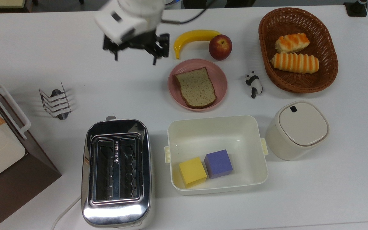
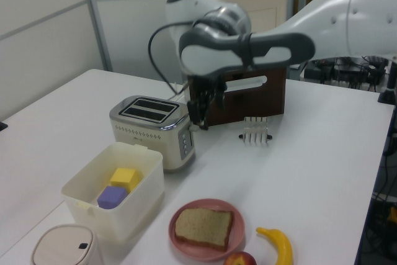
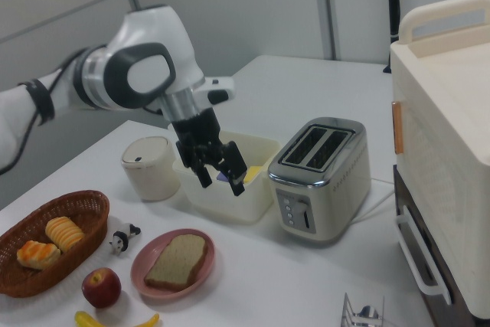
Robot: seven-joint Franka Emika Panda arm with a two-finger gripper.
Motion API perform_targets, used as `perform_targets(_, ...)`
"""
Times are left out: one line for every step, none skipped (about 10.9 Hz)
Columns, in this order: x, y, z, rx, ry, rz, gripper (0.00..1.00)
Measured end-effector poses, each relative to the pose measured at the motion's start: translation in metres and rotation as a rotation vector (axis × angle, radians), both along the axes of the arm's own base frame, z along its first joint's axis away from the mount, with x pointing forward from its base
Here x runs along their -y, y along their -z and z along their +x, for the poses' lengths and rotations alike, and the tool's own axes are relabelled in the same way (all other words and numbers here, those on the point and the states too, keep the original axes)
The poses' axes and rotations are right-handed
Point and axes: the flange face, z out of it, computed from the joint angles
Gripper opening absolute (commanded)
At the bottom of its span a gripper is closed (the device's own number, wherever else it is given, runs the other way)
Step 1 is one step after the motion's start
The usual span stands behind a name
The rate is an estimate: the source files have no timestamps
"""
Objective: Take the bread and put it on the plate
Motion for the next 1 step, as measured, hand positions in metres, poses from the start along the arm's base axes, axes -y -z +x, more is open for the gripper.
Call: perform_targets(0.0117, -0.0196, -0.0086, 0.028, 0.033, 0.009, 1.00)
